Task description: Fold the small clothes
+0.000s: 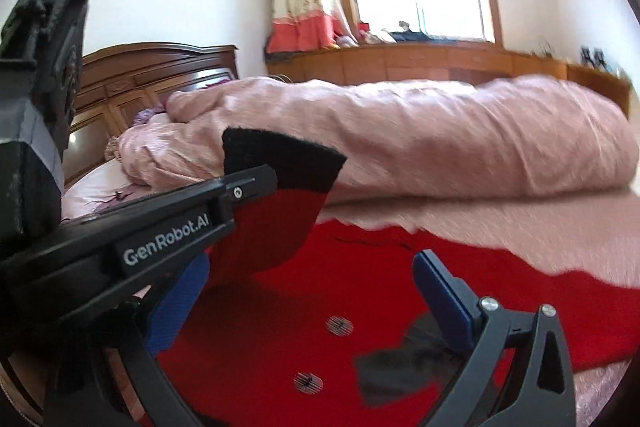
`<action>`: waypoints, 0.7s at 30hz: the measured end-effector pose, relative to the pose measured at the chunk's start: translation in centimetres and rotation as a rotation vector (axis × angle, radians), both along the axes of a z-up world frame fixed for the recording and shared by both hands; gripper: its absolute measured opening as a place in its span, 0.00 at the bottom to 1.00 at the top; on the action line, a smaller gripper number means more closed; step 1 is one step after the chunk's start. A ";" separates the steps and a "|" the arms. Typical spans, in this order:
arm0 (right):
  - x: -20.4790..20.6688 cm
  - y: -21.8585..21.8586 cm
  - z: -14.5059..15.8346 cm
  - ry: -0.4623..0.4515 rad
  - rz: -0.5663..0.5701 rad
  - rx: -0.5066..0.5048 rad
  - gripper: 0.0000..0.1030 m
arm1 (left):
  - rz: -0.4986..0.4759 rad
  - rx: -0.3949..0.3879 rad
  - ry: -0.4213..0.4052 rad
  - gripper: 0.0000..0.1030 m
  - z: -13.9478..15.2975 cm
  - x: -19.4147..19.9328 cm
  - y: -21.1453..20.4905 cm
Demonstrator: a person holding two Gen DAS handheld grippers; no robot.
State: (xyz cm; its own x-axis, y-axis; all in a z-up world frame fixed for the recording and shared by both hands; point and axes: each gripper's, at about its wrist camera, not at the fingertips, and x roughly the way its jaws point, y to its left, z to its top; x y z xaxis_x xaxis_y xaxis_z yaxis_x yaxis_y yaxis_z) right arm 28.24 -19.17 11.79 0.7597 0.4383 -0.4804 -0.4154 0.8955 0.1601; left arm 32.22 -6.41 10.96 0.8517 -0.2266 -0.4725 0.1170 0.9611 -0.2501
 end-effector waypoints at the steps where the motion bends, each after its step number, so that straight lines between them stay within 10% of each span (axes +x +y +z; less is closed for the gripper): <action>1: 0.4 -1.3 -0.6 0.019 -0.007 0.010 1.00 | 0.003 -0.002 -0.002 0.02 -0.6 0.2 -1.0; 4: 1.8 -4.5 -3.6 0.130 -0.038 0.008 1.00 | 0.068 0.030 -0.001 0.09 -4.3 1.0 -4.0; 9: 2.3 -10.0 -9.4 0.312 -0.117 -0.028 1.00 | -0.031 0.015 0.244 0.25 -11.5 2.3 -5.4; 21: 2.7 -10.4 -9.8 0.369 -0.049 0.123 1.00 | -0.085 -0.035 0.267 0.29 -6.5 -0.1 1.1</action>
State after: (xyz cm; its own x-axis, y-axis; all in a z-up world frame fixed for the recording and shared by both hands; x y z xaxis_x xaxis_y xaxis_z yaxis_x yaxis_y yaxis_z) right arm 30.94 -29.54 1.98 0.5676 0.4767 -0.6712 -0.2668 0.8778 0.3978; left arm 32.09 -5.33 4.42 0.6754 -0.3121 -0.6682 0.1221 0.9409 -0.3160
